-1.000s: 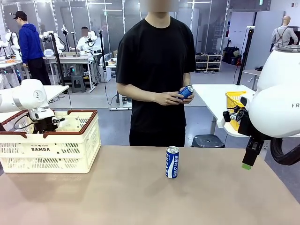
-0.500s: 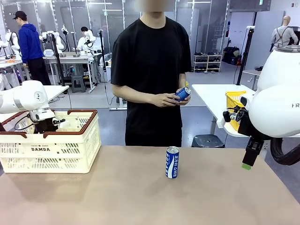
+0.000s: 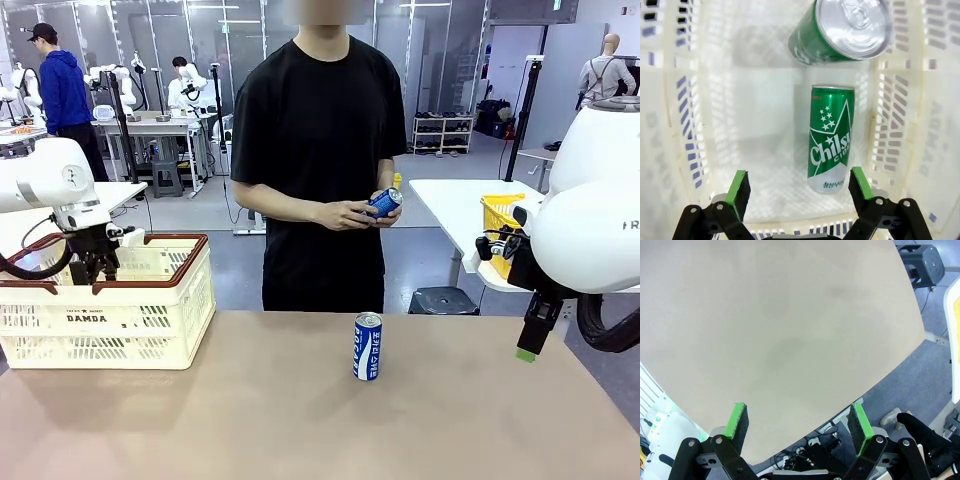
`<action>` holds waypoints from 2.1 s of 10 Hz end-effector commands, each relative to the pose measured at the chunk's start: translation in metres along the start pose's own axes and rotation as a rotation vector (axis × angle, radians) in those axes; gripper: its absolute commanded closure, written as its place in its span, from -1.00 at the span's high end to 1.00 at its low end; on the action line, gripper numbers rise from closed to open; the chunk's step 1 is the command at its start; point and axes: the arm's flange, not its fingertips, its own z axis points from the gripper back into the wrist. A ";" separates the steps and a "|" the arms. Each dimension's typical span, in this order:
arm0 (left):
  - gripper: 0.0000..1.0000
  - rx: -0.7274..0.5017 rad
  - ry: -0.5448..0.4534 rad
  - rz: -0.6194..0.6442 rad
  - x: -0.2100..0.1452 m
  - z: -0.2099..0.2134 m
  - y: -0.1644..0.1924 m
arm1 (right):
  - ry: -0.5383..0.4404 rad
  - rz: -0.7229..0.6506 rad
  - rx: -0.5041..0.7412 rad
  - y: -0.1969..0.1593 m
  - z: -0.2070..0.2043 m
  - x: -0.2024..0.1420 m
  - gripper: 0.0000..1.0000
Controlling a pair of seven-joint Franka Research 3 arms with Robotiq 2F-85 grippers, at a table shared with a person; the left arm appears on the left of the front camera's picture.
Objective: Place the drinks into the Shopping basket.
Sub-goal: Pick up one drink and place it into the Shopping basket.
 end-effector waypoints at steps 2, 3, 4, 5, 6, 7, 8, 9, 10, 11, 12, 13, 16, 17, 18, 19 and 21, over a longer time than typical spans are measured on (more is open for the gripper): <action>1.00 0.085 -0.001 -0.054 0.018 0.035 -0.051 | -0.001 -0.002 0.002 0.000 -0.001 -0.001 1.00; 1.00 0.124 0.008 -0.094 0.030 0.056 -0.073 | -0.001 -0.002 0.002 0.000 -0.001 -0.001 1.00; 1.00 0.143 0.041 -0.114 0.037 0.071 -0.091 | -0.001 -0.002 0.002 0.000 -0.001 -0.001 1.00; 1.00 0.170 0.082 -0.114 0.045 0.085 -0.109 | -0.001 -0.002 0.002 0.000 -0.001 -0.001 1.00; 1.00 0.192 0.099 -0.132 0.053 0.094 -0.128 | -0.001 -0.002 0.002 0.000 -0.001 -0.001 1.00; 1.00 0.232 0.106 -0.111 0.058 0.101 -0.146 | -0.001 -0.002 0.002 0.000 -0.001 -0.001 1.00; 1.00 0.258 0.120 -0.098 0.064 0.105 -0.168 | -0.001 -0.002 0.002 0.000 -0.001 -0.001 1.00; 1.00 0.238 0.102 -0.136 0.070 0.100 -0.188 | -0.001 -0.002 0.002 0.000 -0.001 -0.001 1.00; 1.00 0.203 0.073 -0.142 0.072 0.087 -0.207 | -0.001 -0.002 0.002 0.000 -0.001 -0.001 1.00; 1.00 0.173 0.046 -0.172 0.074 0.073 -0.226 | -0.001 -0.002 0.002 0.000 -0.001 -0.001 1.00; 1.00 0.169 0.003 -0.177 0.073 0.060 -0.244 | -0.001 -0.002 0.002 0.000 -0.001 -0.001 1.00; 1.00 0.171 -0.029 -0.167 0.071 0.049 -0.254 | -0.001 -0.002 0.002 0.000 -0.001 -0.001 1.00; 1.00 0.044 -0.040 -0.250 0.079 0.017 -0.272 | -0.001 -0.002 0.002 0.000 -0.001 -0.001 1.00; 1.00 -0.011 -0.062 -0.269 0.078 0.009 -0.270 | -0.001 -0.002 0.002 0.000 -0.001 -0.001 1.00; 1.00 -0.048 -0.089 -0.287 0.075 0.005 -0.266 | -0.001 -0.002 0.002 0.000 -0.001 -0.001 1.00; 1.00 -0.062 -0.106 -0.305 0.069 0.002 -0.259 | -0.001 -0.002 0.002 0.000 -0.001 -0.001 1.00; 1.00 -0.032 -0.055 -0.276 0.077 -0.005 -0.271 | -0.001 -0.002 0.002 0.000 -0.001 -0.001 1.00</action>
